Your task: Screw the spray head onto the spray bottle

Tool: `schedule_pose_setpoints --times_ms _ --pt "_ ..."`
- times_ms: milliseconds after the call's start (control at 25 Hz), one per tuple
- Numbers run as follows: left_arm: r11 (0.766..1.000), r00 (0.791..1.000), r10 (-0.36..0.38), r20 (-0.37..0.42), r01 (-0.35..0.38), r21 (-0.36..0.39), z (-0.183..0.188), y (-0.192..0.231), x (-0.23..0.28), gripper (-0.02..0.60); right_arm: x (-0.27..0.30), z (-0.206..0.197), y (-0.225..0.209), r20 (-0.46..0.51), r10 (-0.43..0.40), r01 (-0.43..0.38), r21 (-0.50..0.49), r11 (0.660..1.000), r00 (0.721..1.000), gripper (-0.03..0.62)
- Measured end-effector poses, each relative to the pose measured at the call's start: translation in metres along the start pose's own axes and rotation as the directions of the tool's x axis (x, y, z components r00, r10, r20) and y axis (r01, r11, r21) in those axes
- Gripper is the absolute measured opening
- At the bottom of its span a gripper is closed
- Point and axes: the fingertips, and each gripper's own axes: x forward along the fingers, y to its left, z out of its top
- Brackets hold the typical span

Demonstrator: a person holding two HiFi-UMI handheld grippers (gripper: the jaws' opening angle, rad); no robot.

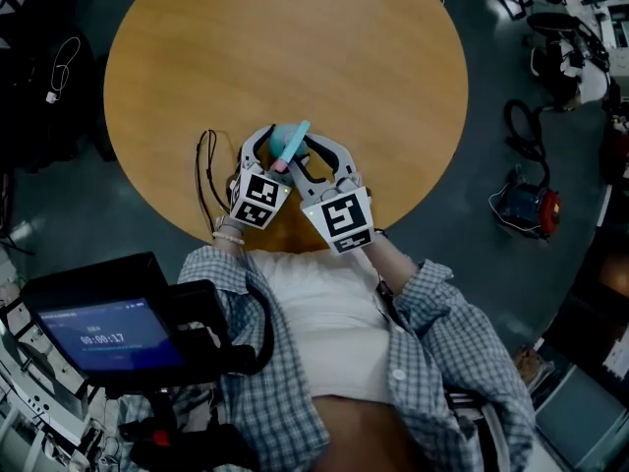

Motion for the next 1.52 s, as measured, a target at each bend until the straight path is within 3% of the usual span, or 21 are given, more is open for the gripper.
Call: schedule_pose_setpoints --times_ms 80,240,360,520,560,720,880,1040,1160,1240,1400,1520 --pt "1.000 1.000 -0.001 0.000 0.001 -0.001 0.000 0.000 0.000 0.376 0.000 -0.002 0.002 -0.006 0.042 -0.042 -0.010 0.999 0.999 0.120" --pt "1.000 1.000 -0.005 0.002 0.005 0.000 0.001 0.000 0.002 0.376 -0.007 -0.010 0.003 -0.065 0.247 -0.254 -0.123 0.959 0.967 0.170" --pt "1.000 1.000 -0.011 0.002 0.011 0.005 0.001 0.000 0.001 0.376 -0.015 -0.014 -0.008 -0.151 0.377 -0.405 -0.270 0.874 0.914 0.172" --pt "1.000 1.000 -0.011 0.002 0.011 0.005 0.000 0.001 0.000 0.376 -0.018 -0.008 -0.009 -0.247 0.545 -0.598 -0.348 0.722 0.801 0.168" --pt "1.000 1.000 -0.012 0.001 0.012 0.004 0.000 0.001 0.000 0.376 -0.016 -0.006 -0.008 -0.258 0.564 -0.620 -0.362 0.696 0.784 0.159" --pt "1.000 1.000 -0.012 -0.001 0.012 0.003 -0.001 0.001 -0.001 0.376 -0.002 -0.002 -0.009 -0.311 0.558 -0.637 -0.433 0.637 0.770 0.137" --pt "1.000 1.000 -0.010 -0.001 0.010 0.004 -0.002 0.001 -0.002 0.376 0.000 -0.002 0.006 -0.350 0.611 -0.702 -0.418 0.576 0.710 0.137" --pt "1.000 1.000 -0.013 -0.002 0.013 0.002 -0.002 0.000 -0.001 0.376 0.006 -0.005 0.010 -0.378 0.627 -0.730 -0.422 0.538 0.681 0.137" --pt "1.000 1.000 -0.016 0.000 0.016 -0.012 -0.002 0.000 -0.001 0.376 0.007 -0.004 0.011 -0.360 0.623 -0.718 -0.397 0.572 0.695 0.127" --pt "1.000 1.000 -0.014 -0.001 0.014 -0.008 -0.002 -0.002 0.000 0.376 0.005 -0.005 0.009 -0.342 0.580 -0.674 -0.390 0.628 0.739 0.126" --pt "1.000 1.000 0.000 -0.001 0.000 0.001 0.000 -0.003 0.000 0.376 0.002 -0.004 0.004 -0.275 0.431 -0.507 -0.352 0.787 0.859 0.124" --pt "1.000 1.000 0.008 0.000 -0.008 -0.009 0.001 -0.004 0.001 0.376 0.004 -0.005 0.003 -0.207 0.318 -0.357 -0.197 0.913 0.925 0.124"
